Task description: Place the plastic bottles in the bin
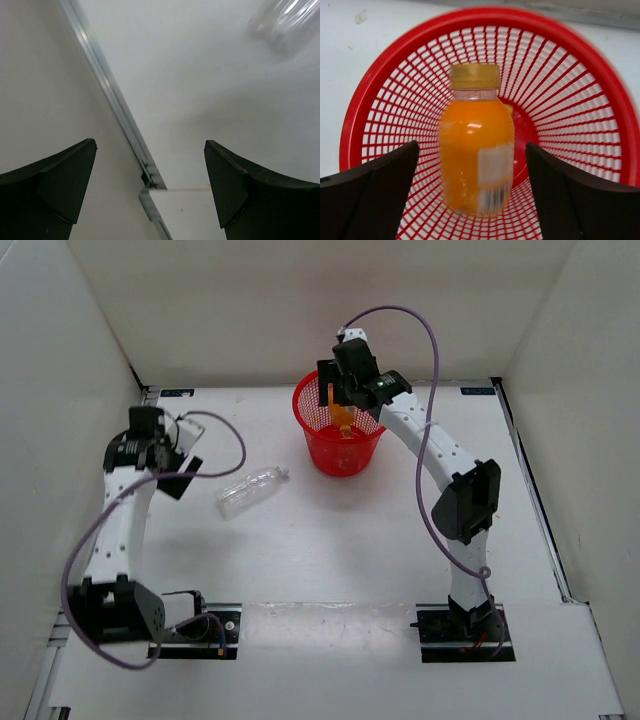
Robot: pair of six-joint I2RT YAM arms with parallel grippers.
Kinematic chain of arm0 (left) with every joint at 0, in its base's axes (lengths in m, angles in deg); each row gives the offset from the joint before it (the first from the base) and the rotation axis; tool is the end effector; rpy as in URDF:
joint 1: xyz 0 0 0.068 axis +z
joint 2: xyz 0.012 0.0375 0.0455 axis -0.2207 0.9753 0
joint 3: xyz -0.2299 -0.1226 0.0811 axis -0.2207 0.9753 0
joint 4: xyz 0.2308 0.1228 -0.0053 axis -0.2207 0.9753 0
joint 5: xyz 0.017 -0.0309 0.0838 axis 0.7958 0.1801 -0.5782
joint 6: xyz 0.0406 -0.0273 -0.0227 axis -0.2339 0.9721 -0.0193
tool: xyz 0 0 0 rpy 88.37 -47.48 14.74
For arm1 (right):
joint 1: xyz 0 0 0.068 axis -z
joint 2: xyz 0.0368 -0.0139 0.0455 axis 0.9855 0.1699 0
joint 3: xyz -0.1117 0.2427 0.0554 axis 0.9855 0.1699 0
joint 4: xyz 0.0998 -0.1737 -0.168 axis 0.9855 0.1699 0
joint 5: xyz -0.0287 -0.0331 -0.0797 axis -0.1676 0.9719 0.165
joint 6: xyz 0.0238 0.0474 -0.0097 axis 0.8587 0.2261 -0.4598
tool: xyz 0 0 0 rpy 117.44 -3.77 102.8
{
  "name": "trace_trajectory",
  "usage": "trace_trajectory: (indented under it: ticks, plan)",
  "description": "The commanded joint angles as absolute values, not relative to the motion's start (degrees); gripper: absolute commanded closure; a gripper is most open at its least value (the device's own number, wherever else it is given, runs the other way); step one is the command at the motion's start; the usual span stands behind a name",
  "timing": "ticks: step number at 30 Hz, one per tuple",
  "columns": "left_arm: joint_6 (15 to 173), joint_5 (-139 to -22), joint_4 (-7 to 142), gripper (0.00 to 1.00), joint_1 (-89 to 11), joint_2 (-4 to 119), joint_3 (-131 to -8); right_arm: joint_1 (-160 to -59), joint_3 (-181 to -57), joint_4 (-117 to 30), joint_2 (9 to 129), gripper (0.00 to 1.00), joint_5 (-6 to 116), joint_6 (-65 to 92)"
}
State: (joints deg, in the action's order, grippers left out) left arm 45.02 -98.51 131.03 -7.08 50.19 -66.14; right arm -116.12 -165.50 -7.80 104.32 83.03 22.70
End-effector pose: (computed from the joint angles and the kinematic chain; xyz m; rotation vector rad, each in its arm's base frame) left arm 0.2175 0.0278 0.3278 0.6842 2.5967 0.4777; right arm 0.3864 0.2641 0.3793 -0.1387 2.0655 0.1772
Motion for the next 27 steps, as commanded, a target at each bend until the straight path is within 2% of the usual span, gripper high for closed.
trace_trajectory:
  ticks: [1,5,11,16,20,26,27]
  plan:
    - [47.66,-90.67,137.05,0.0,-16.05,58.47,-76.52,-115.99,-167.5,-7.42,102.05,0.06,78.21,22.29]
    - [45.74,-95.58,138.46,0.0,-26.88,67.27,-81.55,-114.76,-167.5,-7.42,98.98,0.03,76.55,21.67]
    - [42.83,-93.31,135.74,0.0,-35.76,75.71,-80.93,-114.76,-161.44,-7.42,90.28,0.02,78.2,19.92]
    - [48.62,-90.93,136.53,0.0,-36.57,88.45,-87.78,-114.23,-152.75,-7.94,81.14,0.02,81.99,19.39]
    - [50.13,-95.14,130.75,0.0,-36.57,92.16,-85.78,-113.7,-146.59,-8.56,75.43,0.02,82.78,19.91]
    - [50.65,-94.54,126.78,0.0,-35.87,94.88,-81.37,-111.95,-142.45,-10.32,69.8,0.02,83.3,21.76]
    - [50.65,-93.84,126.77,0.09,-35.17,94.88,-81.37,-111.25,-142.45,-10.32,69.1,0.02,83.3,22.28]
